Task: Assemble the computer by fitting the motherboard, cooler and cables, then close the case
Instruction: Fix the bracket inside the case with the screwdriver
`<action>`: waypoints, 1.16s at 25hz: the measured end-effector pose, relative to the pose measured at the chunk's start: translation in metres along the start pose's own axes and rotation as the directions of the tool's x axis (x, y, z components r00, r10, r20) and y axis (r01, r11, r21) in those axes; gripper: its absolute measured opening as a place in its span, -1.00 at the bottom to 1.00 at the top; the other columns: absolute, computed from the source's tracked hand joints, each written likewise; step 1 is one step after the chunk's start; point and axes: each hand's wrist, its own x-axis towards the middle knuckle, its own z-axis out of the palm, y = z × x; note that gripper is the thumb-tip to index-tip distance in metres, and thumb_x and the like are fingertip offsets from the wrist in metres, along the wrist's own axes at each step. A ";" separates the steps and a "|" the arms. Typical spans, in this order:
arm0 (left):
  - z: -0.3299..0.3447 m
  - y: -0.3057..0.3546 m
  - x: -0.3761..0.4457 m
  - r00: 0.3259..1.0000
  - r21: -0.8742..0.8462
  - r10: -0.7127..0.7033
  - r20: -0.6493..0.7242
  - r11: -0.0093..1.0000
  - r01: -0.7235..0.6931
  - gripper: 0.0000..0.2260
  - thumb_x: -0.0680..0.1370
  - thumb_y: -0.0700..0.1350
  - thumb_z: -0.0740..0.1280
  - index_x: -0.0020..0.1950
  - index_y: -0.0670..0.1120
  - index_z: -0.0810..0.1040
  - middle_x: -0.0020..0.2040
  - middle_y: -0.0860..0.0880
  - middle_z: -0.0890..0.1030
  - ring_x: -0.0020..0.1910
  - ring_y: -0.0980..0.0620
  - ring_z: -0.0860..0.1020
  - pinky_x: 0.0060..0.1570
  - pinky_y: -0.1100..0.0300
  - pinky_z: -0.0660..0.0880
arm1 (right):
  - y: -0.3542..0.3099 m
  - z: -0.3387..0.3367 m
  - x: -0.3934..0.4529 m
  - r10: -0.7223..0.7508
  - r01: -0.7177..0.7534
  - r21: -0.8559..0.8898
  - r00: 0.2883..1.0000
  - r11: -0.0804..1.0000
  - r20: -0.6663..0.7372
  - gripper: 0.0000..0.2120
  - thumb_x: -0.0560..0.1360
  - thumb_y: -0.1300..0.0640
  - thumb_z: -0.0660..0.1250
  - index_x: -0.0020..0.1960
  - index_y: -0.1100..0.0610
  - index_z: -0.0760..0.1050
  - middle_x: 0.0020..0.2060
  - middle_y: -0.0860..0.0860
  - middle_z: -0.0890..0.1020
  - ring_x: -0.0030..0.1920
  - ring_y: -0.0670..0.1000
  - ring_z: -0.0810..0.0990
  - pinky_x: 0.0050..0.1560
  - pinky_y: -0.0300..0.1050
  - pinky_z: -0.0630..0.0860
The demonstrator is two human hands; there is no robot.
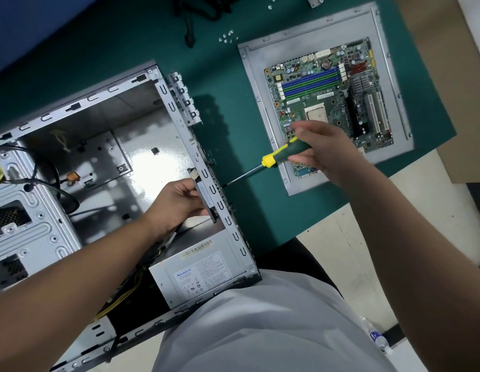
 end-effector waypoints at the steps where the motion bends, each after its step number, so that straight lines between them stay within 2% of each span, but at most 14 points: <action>1: 0.000 0.000 0.000 1.000 0.001 0.002 -0.001 1.000 -0.002 -0.78 0.51 -0.50 0.37 -0.05 -0.22 0.69 -0.13 -0.14 0.75 -0.19 -0.01 0.73 -0.18 0.23 0.63 | 0.003 0.003 0.000 -0.046 0.042 -0.101 0.998 0.994 -0.039 -0.70 0.63 0.00 0.34 0.09 0.25 0.61 -0.03 0.24 0.69 -0.06 0.15 0.75 -0.05 0.01 0.70; 4: -0.001 -0.001 0.000 1.000 -0.005 0.004 0.000 1.000 -0.004 -0.75 0.51 -0.50 0.37 -0.08 -0.18 0.71 -0.13 -0.14 0.75 -0.19 0.00 0.73 -0.20 0.24 0.63 | 0.006 0.009 0.003 -0.126 0.094 -0.460 0.991 0.883 -0.039 -0.48 0.67 -0.21 0.16 0.14 0.26 0.55 -0.23 0.20 0.71 -0.32 -0.01 0.71 -0.28 -0.10 0.64; 6: -0.001 -0.001 0.000 1.000 -0.007 0.003 0.007 1.000 -0.002 -0.69 0.51 -0.50 0.38 -0.13 -0.11 0.74 -0.14 -0.14 0.75 -0.20 0.00 0.73 -0.20 0.24 0.63 | 0.004 0.001 0.005 -0.112 0.128 -0.467 0.992 0.875 0.062 -0.66 0.69 0.03 0.24 0.29 0.27 0.52 -0.03 0.20 0.72 -0.12 0.03 0.74 -0.10 -0.16 0.66; 8: -0.002 -0.002 0.001 1.000 -0.010 0.002 0.013 1.000 -0.002 -0.68 0.51 -0.50 0.38 -0.16 -0.10 0.74 -0.14 -0.16 0.75 -0.20 -0.02 0.73 -0.20 0.21 0.63 | 0.003 -0.011 0.007 -0.046 0.075 -0.234 0.991 0.969 0.126 -0.76 0.65 0.24 0.27 0.29 0.23 0.55 0.18 0.21 0.66 0.07 0.11 0.72 0.08 -0.15 0.65; 10: -0.002 -0.003 0.001 1.000 -0.010 0.006 0.021 1.000 -0.006 -0.68 0.51 -0.51 0.37 -0.15 -0.12 0.74 -0.13 -0.18 0.74 -0.20 -0.06 0.72 -0.19 0.17 0.64 | 0.004 -0.007 0.000 0.013 -0.015 0.020 0.993 1.000 0.120 -0.81 0.67 0.16 0.27 0.19 0.19 0.59 0.14 0.22 0.65 0.01 0.11 0.74 -0.03 -0.13 0.68; 13: -0.002 -0.004 0.002 1.000 -0.005 0.010 0.023 1.000 -0.010 -0.67 0.51 -0.51 0.37 -0.16 -0.11 0.74 -0.13 -0.17 0.75 -0.19 -0.05 0.72 -0.17 0.16 0.65 | 0.007 0.004 -0.002 -0.092 0.082 -0.403 0.996 0.911 -0.004 -0.50 0.68 -0.16 0.18 0.05 0.31 0.55 -0.15 0.26 0.70 -0.36 -0.01 0.64 -0.35 -0.18 0.61; 14: -0.002 -0.004 0.002 1.000 -0.004 0.012 0.020 1.000 -0.012 -0.67 0.51 -0.50 0.37 -0.16 -0.10 0.75 -0.13 -0.17 0.75 -0.18 -0.05 0.72 -0.17 0.17 0.65 | 0.006 0.005 -0.002 -0.091 0.086 -0.440 0.996 0.894 0.011 -0.45 0.69 -0.17 0.14 0.07 0.33 0.56 -0.15 0.26 0.71 -0.38 0.00 0.62 -0.40 -0.20 0.57; 17: -0.001 -0.003 0.002 1.000 0.000 0.019 0.015 1.000 -0.019 -0.71 0.51 -0.50 0.37 -0.12 -0.14 0.73 -0.13 -0.16 0.75 -0.18 -0.03 0.73 -0.17 0.19 0.65 | 0.002 -0.005 0.001 -0.025 0.040 -0.281 0.998 0.959 0.055 -0.71 0.69 0.13 0.24 0.30 0.29 0.54 0.15 0.26 0.68 -0.02 0.07 0.71 -0.05 -0.13 0.67; 19: 0.000 -0.002 0.002 1.000 0.003 0.023 0.017 1.000 -0.023 -0.70 0.51 -0.51 0.37 -0.13 -0.13 0.73 -0.14 -0.15 0.75 -0.19 -0.02 0.73 -0.19 0.20 0.64 | -0.001 -0.006 -0.002 0.057 -0.066 0.082 0.993 0.994 0.105 -0.74 0.68 0.19 0.21 0.30 0.22 0.55 0.17 0.20 0.67 0.06 0.09 0.73 -0.05 -0.14 0.68; 20: 0.000 -0.002 0.001 1.000 0.000 0.021 0.018 1.000 -0.021 -0.68 0.51 -0.51 0.37 -0.15 -0.11 0.74 -0.14 -0.15 0.75 -0.19 -0.02 0.73 -0.20 0.20 0.64 | 0.000 -0.003 -0.003 0.068 -0.081 0.140 0.993 0.987 0.097 -0.76 0.69 0.14 0.23 0.26 0.20 0.57 0.13 0.18 0.68 0.00 0.10 0.75 -0.11 -0.16 0.68; 23: 0.001 -0.002 0.001 1.000 -0.008 0.014 0.025 1.000 -0.014 -0.66 0.52 -0.50 0.37 -0.17 -0.08 0.76 -0.14 -0.14 0.75 -0.20 -0.02 0.72 -0.20 0.21 0.64 | 0.004 0.009 0.002 -0.032 0.016 -0.257 0.998 0.966 -0.057 -0.59 0.67 -0.16 0.22 0.02 0.19 0.55 -0.17 0.17 0.70 -0.28 0.00 0.73 -0.29 -0.13 0.64; 25: 0.000 -0.002 0.001 1.000 0.000 0.016 0.020 1.000 -0.016 -0.68 0.52 -0.50 0.37 -0.15 -0.10 0.74 -0.13 -0.15 0.75 -0.19 -0.03 0.72 -0.19 0.19 0.64 | 0.001 0.008 0.006 -0.035 0.023 -0.328 0.999 0.944 -0.031 -0.62 0.67 -0.15 0.22 0.04 0.18 0.54 -0.14 0.24 0.71 -0.21 0.08 0.75 -0.14 -0.01 0.68; 27: -0.001 -0.002 0.001 1.000 0.010 0.023 0.016 1.000 -0.023 -0.75 0.52 -0.50 0.37 -0.09 -0.19 0.71 -0.14 -0.16 0.75 -0.20 -0.03 0.72 -0.19 0.19 0.64 | -0.003 -0.001 0.009 -0.019 0.026 -0.302 0.999 0.953 0.029 -0.78 0.63 0.10 0.35 0.15 0.24 0.59 0.06 0.28 0.69 -0.01 0.15 0.74 0.03 -0.02 0.68; 29: -0.001 -0.002 0.001 1.000 0.011 0.025 0.014 1.000 -0.025 -0.79 0.52 -0.51 0.36 -0.07 -0.24 0.68 -0.15 -0.15 0.75 -0.21 -0.03 0.72 -0.21 0.19 0.63 | -0.005 -0.005 0.005 0.079 -0.078 -0.024 0.995 0.997 0.055 -0.82 0.60 0.20 0.34 0.14 0.23 0.64 0.11 0.23 0.69 -0.01 0.15 0.75 -0.11 -0.14 0.69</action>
